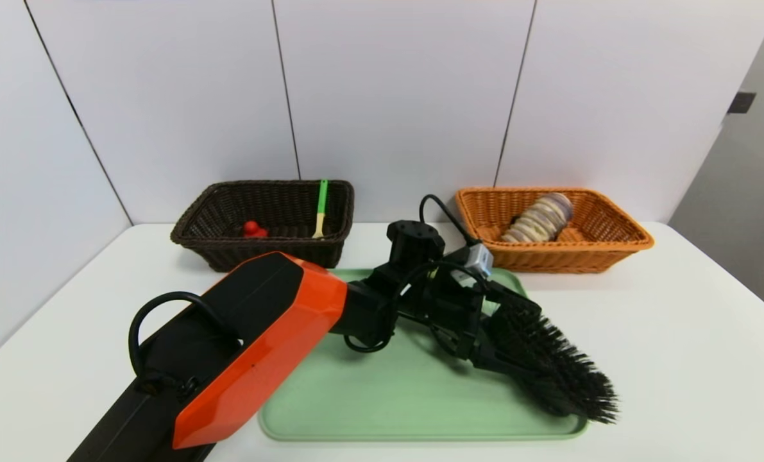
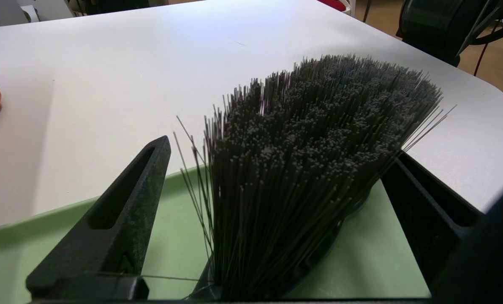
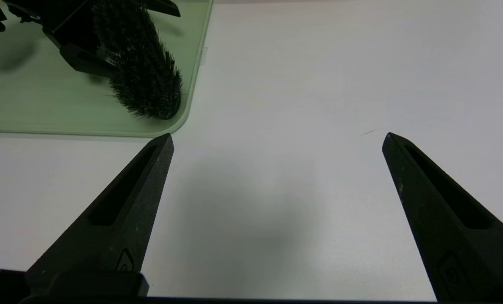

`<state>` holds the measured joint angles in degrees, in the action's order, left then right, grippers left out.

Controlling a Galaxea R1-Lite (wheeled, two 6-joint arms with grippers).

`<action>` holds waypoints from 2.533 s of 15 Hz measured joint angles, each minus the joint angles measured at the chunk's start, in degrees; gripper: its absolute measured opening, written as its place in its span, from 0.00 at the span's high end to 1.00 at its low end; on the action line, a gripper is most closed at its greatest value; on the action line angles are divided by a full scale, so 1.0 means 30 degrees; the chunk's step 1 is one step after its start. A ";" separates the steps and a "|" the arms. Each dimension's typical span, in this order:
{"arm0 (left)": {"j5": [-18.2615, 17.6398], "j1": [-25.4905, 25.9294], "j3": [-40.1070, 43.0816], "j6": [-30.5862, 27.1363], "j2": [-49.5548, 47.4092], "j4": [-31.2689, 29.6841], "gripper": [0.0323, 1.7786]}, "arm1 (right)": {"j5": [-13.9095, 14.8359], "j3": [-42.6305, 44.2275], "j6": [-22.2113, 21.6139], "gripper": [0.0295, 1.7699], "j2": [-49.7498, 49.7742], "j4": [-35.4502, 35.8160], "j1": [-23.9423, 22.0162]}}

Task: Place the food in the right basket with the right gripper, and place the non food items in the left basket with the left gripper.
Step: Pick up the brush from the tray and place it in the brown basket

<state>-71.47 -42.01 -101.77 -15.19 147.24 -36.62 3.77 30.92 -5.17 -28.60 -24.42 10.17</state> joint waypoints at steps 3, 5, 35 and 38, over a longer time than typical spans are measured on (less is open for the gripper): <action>0.0000 0.0012 -0.0028 0.0000 -0.0016 0.0000 0.05 | 0.0000 -0.0069 0.0000 0.03 -0.0037 0.0008 0.0000; -0.0037 0.0028 0.0004 -0.0024 -0.0016 -0.0049 0.15 | 0.0000 -0.0069 0.0000 0.03 -0.0069 0.0012 0.0000; 0.0370 0.0093 -0.1341 0.4771 -0.2625 -0.0041 0.97 | 0.0183 0.0179 0.0000 0.03 -0.0102 0.0008 0.0000; 0.0675 0.0077 -0.1378 0.4779 -0.2954 -0.0028 0.97 | 0.0175 0.0215 0.0000 0.03 -0.0130 0.0012 0.0000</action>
<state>-69.45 -41.78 -105.90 -0.85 138.38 -36.71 4.29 31.56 -5.17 -28.99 -24.38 10.17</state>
